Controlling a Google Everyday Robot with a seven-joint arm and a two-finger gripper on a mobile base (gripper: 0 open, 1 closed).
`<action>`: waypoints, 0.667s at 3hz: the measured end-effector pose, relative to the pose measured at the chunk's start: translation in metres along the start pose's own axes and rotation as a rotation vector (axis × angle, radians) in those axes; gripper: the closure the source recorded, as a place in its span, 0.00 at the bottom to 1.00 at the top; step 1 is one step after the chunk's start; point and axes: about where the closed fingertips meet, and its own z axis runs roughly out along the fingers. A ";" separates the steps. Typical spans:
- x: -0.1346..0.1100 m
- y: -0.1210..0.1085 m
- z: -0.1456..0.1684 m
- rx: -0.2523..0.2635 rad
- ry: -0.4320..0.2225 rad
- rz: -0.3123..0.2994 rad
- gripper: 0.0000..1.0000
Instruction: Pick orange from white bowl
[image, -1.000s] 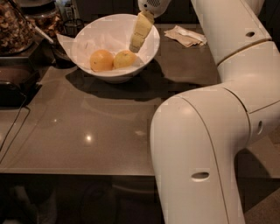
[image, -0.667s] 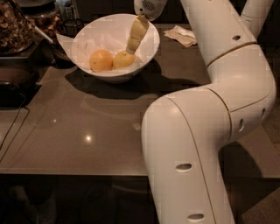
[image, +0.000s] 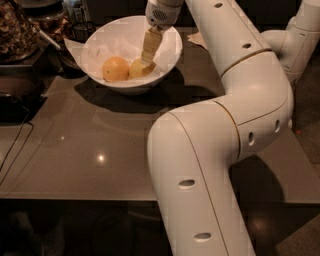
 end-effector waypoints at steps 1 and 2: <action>-0.001 0.001 0.011 -0.006 0.036 0.001 0.21; 0.001 0.004 0.014 -0.015 0.056 0.015 0.21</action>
Offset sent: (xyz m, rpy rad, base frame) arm -0.0343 -0.0168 -0.0124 -0.1355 0.1826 -0.0172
